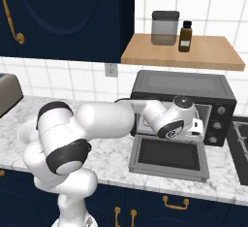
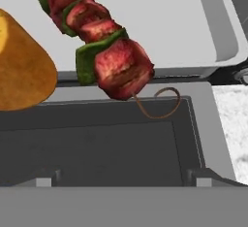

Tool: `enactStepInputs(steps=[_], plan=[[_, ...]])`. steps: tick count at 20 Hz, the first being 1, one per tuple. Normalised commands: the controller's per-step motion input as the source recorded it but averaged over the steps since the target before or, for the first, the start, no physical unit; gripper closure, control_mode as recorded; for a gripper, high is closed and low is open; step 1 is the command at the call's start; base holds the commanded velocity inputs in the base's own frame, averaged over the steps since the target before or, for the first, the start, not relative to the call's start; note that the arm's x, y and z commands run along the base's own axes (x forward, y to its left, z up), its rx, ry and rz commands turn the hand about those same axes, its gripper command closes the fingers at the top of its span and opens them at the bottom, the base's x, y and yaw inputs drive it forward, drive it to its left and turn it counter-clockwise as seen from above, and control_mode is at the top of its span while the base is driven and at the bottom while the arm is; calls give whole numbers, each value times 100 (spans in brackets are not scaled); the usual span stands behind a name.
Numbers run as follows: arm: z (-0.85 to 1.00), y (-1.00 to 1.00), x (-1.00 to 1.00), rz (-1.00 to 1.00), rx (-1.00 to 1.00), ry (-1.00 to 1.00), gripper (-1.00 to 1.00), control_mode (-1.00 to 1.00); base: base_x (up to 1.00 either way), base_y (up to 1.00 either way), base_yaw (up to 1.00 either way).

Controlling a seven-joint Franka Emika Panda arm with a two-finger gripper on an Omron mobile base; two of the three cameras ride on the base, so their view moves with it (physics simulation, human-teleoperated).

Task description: Pick up the kebab skewer and baguette bread, and place them inside the toaster oven. Close the toaster oven door and start by setting the timer.

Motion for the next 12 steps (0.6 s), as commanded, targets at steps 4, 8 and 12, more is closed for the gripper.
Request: enactStepInputs(steps=[4, 8, 12], plan=[[0, 0, 1, -2, 6, 0, -100, -100, 0, 0, 0], [0, 0, 19, -2, 4, 0, -100, -100, 0, 0, 0], [0, 2, 31, -2, 1, 0, -100, -100, 0, 0, 0]])
